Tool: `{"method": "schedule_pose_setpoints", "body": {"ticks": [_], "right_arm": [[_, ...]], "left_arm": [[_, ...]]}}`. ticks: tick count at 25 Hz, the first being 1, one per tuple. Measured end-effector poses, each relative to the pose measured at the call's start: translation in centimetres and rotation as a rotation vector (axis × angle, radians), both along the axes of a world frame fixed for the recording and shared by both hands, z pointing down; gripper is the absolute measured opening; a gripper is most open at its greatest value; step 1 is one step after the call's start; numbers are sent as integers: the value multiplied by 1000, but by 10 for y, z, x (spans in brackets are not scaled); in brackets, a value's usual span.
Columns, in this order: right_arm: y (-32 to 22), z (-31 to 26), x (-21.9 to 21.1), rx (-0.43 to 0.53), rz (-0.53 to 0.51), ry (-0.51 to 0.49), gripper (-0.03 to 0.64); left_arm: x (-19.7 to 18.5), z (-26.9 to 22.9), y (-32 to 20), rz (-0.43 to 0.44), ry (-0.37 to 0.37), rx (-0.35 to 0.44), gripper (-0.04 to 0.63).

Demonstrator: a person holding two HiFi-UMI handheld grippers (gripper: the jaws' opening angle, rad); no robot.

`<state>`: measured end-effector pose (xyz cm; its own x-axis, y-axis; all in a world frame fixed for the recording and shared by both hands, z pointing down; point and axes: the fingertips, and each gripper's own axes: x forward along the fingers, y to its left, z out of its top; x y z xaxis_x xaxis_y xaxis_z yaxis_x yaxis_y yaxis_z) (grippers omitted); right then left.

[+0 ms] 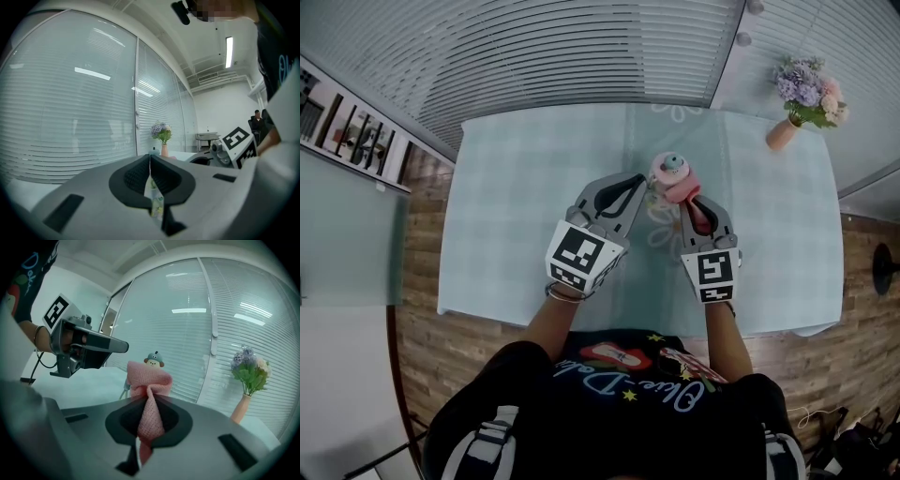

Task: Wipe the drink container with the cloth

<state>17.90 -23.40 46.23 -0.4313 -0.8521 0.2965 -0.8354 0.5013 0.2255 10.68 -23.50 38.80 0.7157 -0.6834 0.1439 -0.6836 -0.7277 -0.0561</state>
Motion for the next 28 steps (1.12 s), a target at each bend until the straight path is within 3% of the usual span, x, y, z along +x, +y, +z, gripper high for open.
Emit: {"method": "schedule_pose_setpoints", "body": {"ticks": [28], "right_arm": [[1, 108, -2, -314, -32, 182, 12]], "left_arm": [[-4, 2, 1, -13, 6, -6, 5]]}}
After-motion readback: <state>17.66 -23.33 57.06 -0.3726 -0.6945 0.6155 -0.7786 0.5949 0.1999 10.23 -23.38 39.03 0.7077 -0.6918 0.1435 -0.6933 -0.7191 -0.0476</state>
